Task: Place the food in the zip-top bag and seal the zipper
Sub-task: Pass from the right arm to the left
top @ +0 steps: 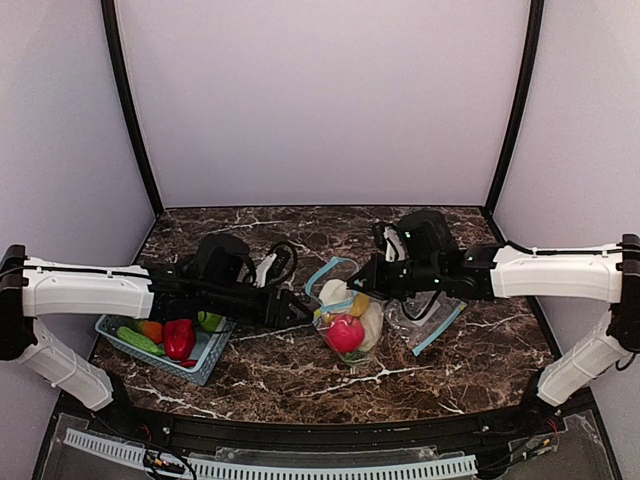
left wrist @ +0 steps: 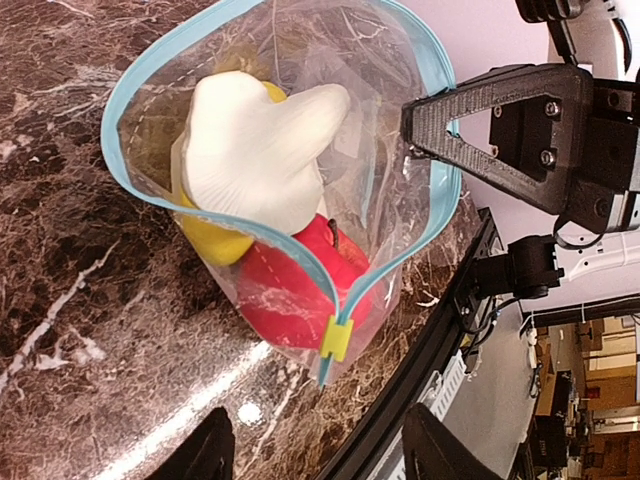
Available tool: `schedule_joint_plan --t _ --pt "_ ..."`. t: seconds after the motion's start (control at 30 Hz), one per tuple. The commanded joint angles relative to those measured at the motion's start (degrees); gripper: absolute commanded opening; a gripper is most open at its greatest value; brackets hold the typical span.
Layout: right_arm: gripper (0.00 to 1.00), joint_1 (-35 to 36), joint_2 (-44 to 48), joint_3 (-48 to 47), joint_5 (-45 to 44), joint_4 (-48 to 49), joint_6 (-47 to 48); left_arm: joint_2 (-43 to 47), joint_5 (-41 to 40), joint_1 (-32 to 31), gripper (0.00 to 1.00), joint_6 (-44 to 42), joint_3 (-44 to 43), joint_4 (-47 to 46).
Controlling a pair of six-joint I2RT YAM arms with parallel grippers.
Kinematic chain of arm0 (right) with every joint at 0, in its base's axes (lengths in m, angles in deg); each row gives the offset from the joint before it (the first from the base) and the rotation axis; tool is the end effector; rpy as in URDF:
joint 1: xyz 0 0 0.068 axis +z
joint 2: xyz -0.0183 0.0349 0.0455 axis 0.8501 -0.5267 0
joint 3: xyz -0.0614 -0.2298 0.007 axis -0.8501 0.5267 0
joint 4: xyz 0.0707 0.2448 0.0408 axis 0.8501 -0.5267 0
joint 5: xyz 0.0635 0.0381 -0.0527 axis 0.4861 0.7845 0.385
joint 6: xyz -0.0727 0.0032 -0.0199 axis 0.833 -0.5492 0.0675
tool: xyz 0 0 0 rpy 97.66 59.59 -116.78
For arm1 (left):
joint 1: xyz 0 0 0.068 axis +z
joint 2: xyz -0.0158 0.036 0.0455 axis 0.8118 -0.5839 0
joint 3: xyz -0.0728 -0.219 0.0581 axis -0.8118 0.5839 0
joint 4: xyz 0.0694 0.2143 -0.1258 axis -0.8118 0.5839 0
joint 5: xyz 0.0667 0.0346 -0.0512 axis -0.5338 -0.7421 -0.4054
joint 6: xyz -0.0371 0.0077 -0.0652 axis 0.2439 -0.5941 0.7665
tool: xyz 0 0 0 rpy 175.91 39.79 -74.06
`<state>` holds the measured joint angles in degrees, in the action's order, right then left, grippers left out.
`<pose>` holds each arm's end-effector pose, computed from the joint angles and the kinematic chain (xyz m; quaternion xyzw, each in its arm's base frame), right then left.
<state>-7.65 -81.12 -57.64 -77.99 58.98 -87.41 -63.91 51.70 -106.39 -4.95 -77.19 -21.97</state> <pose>0.2153 0.2754 0.2069 -0.0352 0.8719 0.4116 0.2629 0.1854 -0.2716 0.1949 0.1627 0.8463 -0.4508 0.2325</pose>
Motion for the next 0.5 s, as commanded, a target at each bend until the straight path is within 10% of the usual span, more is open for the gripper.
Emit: schedule_joint_plan --t 0.0,0.47 --pt "0.0 -0.22 1.79 0.71 -0.7 2.09 -0.75 -2.11 2.64 -0.74 0.54 -0.06 -1.68 -4.51" --pt "0.0 -0.21 2.31 0.95 -0.87 1.88 -0.9 -5.86 3.14 -1.05 0.21 -1.07 -3.68 -5.02"
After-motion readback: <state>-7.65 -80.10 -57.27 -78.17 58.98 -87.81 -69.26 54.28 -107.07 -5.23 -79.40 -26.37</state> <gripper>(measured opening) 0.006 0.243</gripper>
